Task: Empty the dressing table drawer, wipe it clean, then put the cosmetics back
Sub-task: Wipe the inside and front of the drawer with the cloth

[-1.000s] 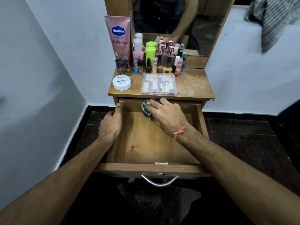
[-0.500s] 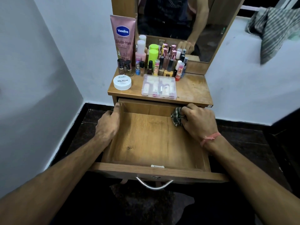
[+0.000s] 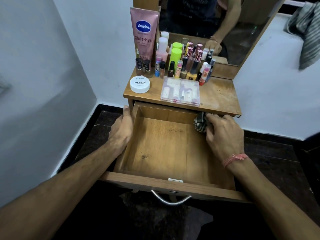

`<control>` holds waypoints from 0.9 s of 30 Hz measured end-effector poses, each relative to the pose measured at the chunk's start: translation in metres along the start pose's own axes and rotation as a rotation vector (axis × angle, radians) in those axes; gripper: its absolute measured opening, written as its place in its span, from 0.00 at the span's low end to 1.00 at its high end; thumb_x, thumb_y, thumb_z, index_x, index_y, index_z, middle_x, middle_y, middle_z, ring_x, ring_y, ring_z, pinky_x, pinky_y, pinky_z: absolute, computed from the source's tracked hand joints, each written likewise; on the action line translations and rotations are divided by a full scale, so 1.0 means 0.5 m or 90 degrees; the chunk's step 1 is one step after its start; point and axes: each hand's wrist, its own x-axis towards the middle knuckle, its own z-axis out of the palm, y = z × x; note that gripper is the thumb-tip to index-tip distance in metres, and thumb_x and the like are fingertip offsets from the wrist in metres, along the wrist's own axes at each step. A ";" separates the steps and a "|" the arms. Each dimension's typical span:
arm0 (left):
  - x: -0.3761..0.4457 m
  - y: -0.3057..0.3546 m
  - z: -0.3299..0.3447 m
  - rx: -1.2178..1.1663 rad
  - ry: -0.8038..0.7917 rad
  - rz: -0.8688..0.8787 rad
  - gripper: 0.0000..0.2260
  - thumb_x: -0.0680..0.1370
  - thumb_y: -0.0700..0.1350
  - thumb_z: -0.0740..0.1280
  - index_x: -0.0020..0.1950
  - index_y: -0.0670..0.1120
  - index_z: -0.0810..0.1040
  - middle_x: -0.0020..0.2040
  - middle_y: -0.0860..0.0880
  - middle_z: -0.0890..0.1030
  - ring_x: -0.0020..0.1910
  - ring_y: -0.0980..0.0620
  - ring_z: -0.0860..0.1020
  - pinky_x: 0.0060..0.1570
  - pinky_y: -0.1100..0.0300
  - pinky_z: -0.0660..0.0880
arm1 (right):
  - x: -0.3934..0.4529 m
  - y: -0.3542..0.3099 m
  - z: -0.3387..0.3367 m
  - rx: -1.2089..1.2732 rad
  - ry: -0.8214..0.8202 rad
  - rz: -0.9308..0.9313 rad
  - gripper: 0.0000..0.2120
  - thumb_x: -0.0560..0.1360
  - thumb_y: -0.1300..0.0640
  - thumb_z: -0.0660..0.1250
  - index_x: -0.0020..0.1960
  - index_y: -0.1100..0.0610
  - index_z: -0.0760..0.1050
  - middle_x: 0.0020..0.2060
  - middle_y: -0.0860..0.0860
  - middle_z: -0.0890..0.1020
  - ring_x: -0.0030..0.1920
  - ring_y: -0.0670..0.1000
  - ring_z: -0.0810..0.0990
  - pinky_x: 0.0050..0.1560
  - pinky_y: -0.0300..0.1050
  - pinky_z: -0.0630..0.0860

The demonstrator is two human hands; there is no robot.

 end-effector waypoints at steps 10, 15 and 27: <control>-0.029 0.018 -0.001 -0.073 0.028 -0.081 0.34 0.92 0.62 0.43 0.83 0.42 0.74 0.81 0.37 0.75 0.80 0.37 0.73 0.83 0.45 0.64 | 0.041 -0.219 0.028 0.236 -0.216 -0.071 0.40 0.82 0.62 0.67 0.87 0.41 0.54 0.85 0.44 0.60 0.76 0.58 0.75 0.76 0.61 0.74; -0.012 0.014 -0.001 -0.089 0.035 -0.071 0.34 0.91 0.62 0.43 0.84 0.42 0.72 0.82 0.37 0.73 0.81 0.37 0.73 0.84 0.44 0.64 | 0.085 -0.328 0.065 0.399 -0.182 -0.107 0.35 0.80 0.67 0.64 0.82 0.44 0.67 0.80 0.45 0.72 0.74 0.60 0.77 0.73 0.58 0.76; -0.011 -0.026 -0.076 -0.368 -0.104 -0.239 0.25 0.88 0.56 0.56 0.52 0.38 0.83 0.40 0.37 0.86 0.42 0.39 0.82 0.45 0.49 0.79 | -0.001 -0.343 -0.057 0.379 -0.428 -0.409 0.28 0.78 0.68 0.66 0.69 0.41 0.82 0.72 0.43 0.80 0.61 0.42 0.83 0.63 0.46 0.83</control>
